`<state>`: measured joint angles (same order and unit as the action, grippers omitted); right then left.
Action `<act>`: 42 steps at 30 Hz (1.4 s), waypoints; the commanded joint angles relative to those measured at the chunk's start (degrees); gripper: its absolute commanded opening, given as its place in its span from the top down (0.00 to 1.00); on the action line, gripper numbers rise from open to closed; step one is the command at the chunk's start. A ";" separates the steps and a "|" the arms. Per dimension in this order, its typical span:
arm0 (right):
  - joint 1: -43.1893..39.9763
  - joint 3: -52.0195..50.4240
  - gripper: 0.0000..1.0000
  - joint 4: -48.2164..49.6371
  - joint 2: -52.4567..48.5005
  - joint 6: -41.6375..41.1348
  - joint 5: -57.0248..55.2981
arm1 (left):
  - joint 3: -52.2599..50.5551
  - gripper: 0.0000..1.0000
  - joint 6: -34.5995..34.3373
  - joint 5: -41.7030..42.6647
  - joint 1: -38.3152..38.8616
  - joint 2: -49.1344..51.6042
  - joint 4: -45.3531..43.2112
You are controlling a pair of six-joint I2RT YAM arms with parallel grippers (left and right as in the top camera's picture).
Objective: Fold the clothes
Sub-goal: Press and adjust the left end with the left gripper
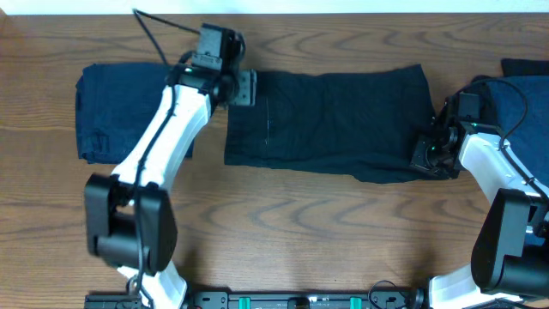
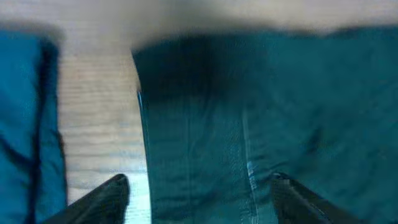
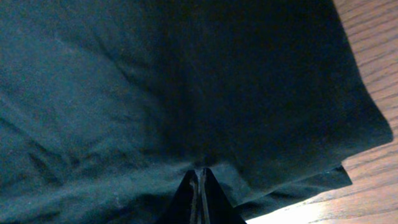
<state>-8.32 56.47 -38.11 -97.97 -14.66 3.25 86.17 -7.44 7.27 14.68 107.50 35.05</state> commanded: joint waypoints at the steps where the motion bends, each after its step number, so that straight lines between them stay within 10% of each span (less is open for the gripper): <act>1: 0.50 0.96 0.96 -0.02 0.59 -0.52 0.22 | -0.79 0.15 -0.09 -0.28 -0.28 2.58 1.42; 34: 0.50 0.96 0.96 -0.02 0.59 -0.52 0.22 | -0.79 0.17 -3.80 2.23 -0.28 17.44 -0.52; 42: 0.50 0.96 0.96 -0.02 0.59 -0.52 0.24 | -0.79 0.37 -3.82 2.60 -0.28 17.44 -0.35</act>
<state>-8.32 56.49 -38.11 -97.97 -14.66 3.25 85.62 -10.61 7.53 14.39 122.06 34.06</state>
